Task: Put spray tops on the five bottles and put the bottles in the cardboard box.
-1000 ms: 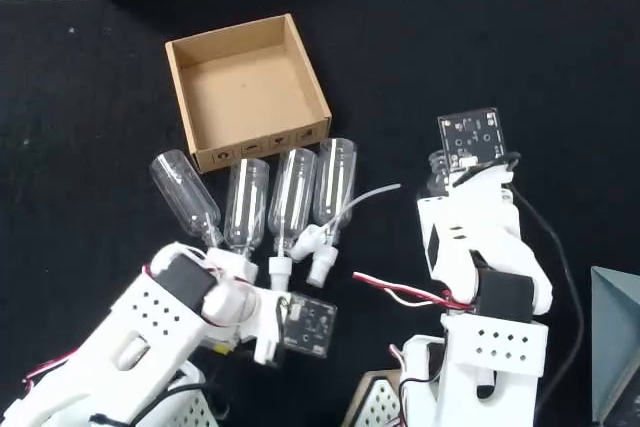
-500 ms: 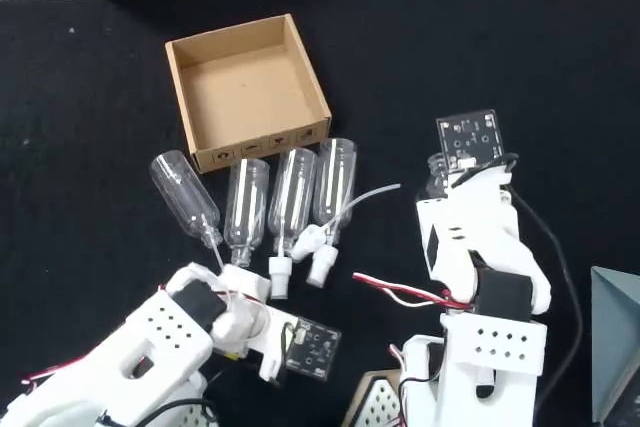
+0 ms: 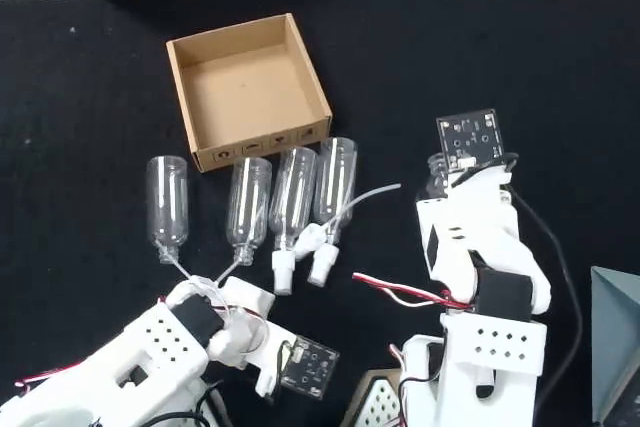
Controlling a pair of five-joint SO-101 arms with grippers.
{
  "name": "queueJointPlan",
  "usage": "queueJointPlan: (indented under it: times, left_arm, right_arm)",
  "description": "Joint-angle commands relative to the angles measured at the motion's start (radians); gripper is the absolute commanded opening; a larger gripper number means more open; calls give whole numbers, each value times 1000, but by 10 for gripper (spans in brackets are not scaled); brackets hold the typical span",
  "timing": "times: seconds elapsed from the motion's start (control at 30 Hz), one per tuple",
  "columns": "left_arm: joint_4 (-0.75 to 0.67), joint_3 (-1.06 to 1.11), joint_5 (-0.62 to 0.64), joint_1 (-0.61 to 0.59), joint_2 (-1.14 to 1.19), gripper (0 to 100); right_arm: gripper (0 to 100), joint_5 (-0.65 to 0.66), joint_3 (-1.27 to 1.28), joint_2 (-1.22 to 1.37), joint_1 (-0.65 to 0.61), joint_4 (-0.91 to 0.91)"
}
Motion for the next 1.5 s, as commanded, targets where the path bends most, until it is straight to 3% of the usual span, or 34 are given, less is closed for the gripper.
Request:
queueJointPlan:
  times: [0.0, 0.2, 0.87, 1.13, 1.47]
  left_arm:
    - [-46, -25, 41, 4, -6, 29]
    - [-44, -104, 235, 4, -6, 29]
    - [-41, -272, 505, 7, -6, 29]
    - [63, -424, 626, 7, -8, 29]
    - [60, -553, 772, 7, -8, 29]
  right_arm:
    - [67, -8, -7, -21, 23, -28]
    - [67, -8, -7, -21, 25, -28]
    - [67, -8, -7, -21, 26, -29]
    - [67, -8, -7, -21, 26, -29]
    - [67, -9, -7, -21, 26, -29]
